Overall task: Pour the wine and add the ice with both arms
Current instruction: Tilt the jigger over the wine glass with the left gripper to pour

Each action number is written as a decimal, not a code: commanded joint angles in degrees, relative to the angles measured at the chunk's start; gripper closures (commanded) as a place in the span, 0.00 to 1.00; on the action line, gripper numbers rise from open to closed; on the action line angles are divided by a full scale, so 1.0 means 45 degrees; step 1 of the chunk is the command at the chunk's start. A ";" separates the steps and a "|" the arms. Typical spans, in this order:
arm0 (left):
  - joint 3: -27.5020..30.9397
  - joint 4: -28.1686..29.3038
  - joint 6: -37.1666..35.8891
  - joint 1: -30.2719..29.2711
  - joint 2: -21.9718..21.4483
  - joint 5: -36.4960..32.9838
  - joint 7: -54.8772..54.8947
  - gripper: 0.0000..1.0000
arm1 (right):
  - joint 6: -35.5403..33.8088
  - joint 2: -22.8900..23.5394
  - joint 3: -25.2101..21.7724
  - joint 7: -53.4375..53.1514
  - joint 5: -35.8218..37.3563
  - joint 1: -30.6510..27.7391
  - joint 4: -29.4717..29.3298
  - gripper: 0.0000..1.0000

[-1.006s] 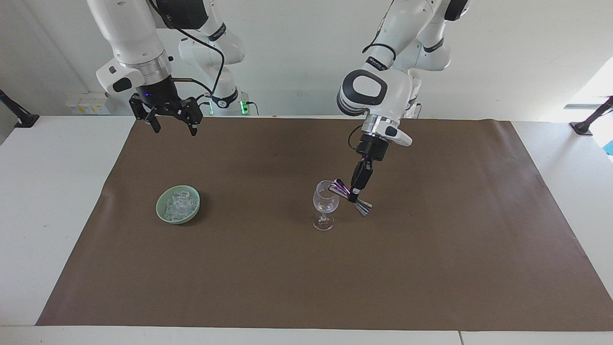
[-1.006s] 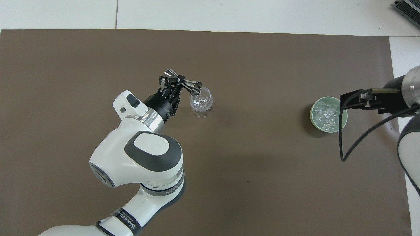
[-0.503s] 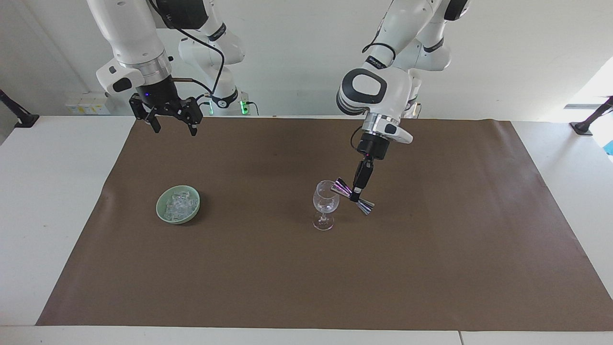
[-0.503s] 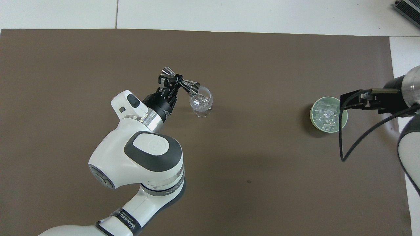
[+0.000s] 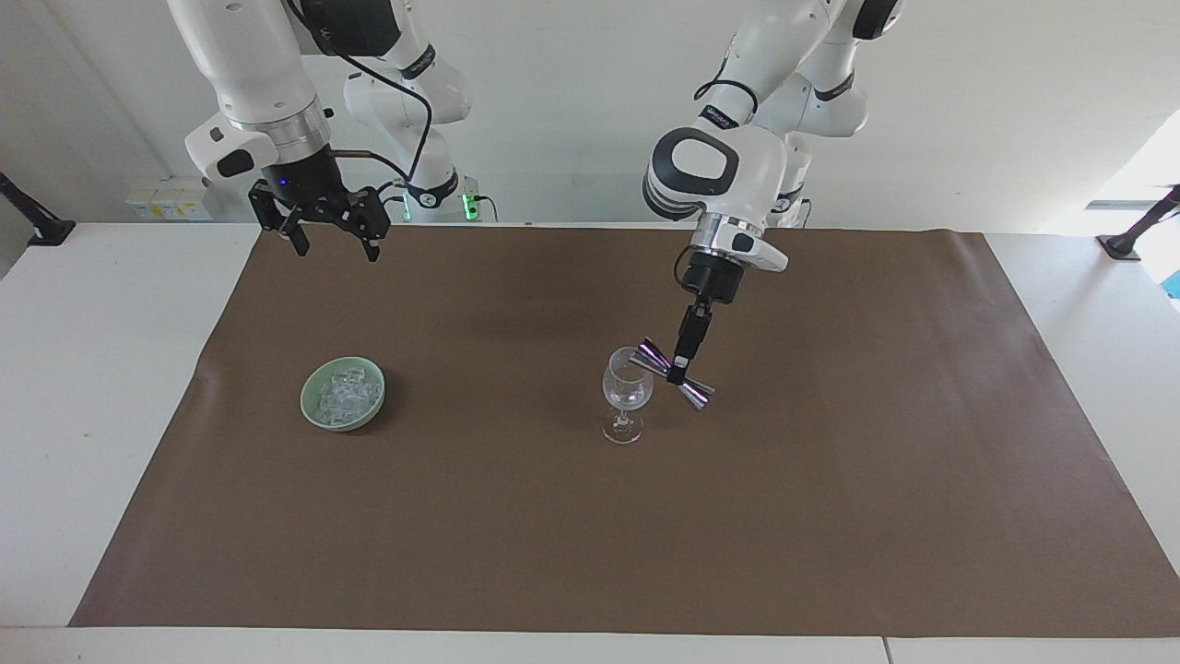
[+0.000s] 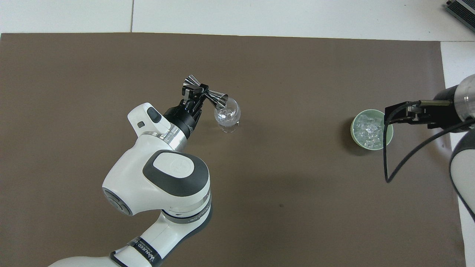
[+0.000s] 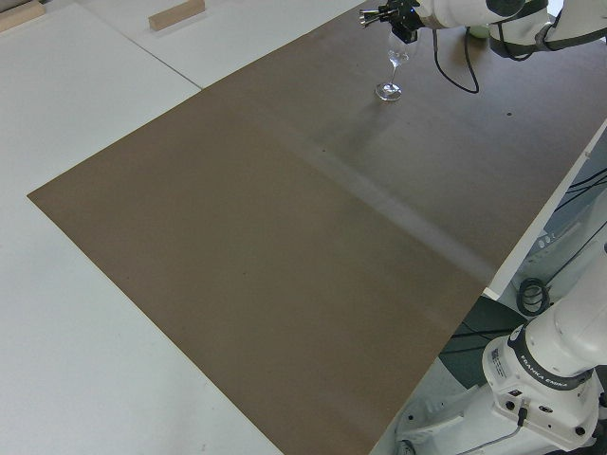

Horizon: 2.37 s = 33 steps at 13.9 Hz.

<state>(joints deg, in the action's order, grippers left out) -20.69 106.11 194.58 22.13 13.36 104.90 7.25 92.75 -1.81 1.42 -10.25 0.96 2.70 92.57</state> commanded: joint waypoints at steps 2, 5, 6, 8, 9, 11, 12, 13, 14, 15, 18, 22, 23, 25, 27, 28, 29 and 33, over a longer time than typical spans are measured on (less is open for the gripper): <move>0.0145 -0.0122 0.0334 0.0238 -0.0038 -0.0107 0.0868 1.00 | -0.0102 -0.0028 0.0036 0.0130 -0.0037 -0.0052 -0.0045 0.00; 0.0165 -0.0142 0.0353 0.0238 -0.0038 -0.0107 0.0909 1.00 | -0.0102 -0.0028 0.0036 0.0130 -0.0037 -0.0052 -0.0045 0.00; 0.0165 -0.0122 0.0354 0.0257 -0.0038 -0.0107 0.1005 1.00 | -0.0102 -0.0047 0.0036 0.0130 -0.0037 -0.0052 -0.0045 0.00; 0.0165 -0.0142 0.0373 0.0258 -0.0038 -0.0107 0.1182 1.00 | -0.0102 -0.0028 0.0036 0.0130 -0.0018 -0.0052 -0.0045 0.00; 0.0165 -0.0142 0.0373 0.0258 -0.0038 -0.0127 0.1395 1.00 | -0.0102 -0.0028 0.0036 0.0130 -0.0037 -0.0052 -0.0045 0.00; 0.0165 -0.0258 0.0509 0.0277 -0.0019 -0.0146 0.1747 1.00 | -0.0102 -0.0047 0.0036 0.0130 -0.0037 -0.0052 -0.0045 0.00; 0.0165 -0.0297 0.0549 0.0296 -0.0019 -0.0146 0.1864 1.00 | -0.0102 -0.0047 0.0036 0.0111 -0.0037 -0.0052 -0.0045 0.00; 0.0165 -0.0298 0.0549 0.0297 -0.0019 -0.0146 0.2040 1.00 | -0.0102 -0.0047 0.0036 0.0130 -0.0037 -0.0052 -0.0045 0.00; 0.0165 -0.0337 0.0530 0.0297 0.0000 -0.0146 0.2177 1.00 | -0.0102 -0.0047 0.0036 0.0130 -0.0037 -0.0052 -0.0045 0.00; 0.0165 -0.0472 0.0549 0.0297 0.0039 -0.0146 0.2217 1.00 | -0.0102 -0.0028 0.0036 0.0130 -0.0037 -0.0052 -0.0045 0.00; 0.0165 -0.0688 0.0607 0.0277 0.0137 -0.0146 0.2411 1.00 | -0.0102 -0.0047 0.0036 0.0130 -0.0037 -0.0052 -0.0045 0.00; 0.0145 -0.0767 0.0588 0.0258 0.0196 -0.0459 0.2549 1.00 | -0.0102 -0.0028 0.0036 0.0130 -0.0037 -0.0052 -0.0045 0.00; 0.0145 -0.0767 0.0588 0.0258 0.0196 -0.0439 0.2646 1.00 | -0.0102 -0.0028 0.0036 0.0130 -0.0037 -0.0052 -0.0045 0.00; 0.0145 -0.0767 0.0569 0.0258 0.0196 -0.0439 0.2725 1.00 | -0.0102 -0.0028 0.0036 0.0130 -0.0037 -0.0052 -0.0045 0.00; 0.0145 -0.0767 0.0588 0.0258 0.0196 -0.0439 0.2764 1.00 | -0.0102 -0.0047 0.0036 0.0130 -0.0037 -0.0052 -0.0045 0.00; 0.0145 -0.0767 0.0588 0.0258 0.0196 -0.0459 0.2764 1.00 | -0.0102 -0.0028 0.0036 0.0130 -0.0037 -0.0052 -0.0045 0.00; 0.0145 -0.0767 0.0588 0.0258 0.0196 -0.0459 0.2783 1.00 | -0.0102 -0.0028 0.0036 0.0130 -0.0037 -0.0052 -0.0045 0.00; 0.0145 -0.0786 0.0569 0.0277 0.0312 -0.0556 0.2998 1.00 | -0.0102 -0.0028 0.0036 0.0130 -0.0037 -0.0052 -0.0045 0.00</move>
<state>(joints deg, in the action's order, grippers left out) -20.68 103.93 195.85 22.22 13.49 103.34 19.97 92.75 -1.81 1.42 -10.25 0.96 2.70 92.57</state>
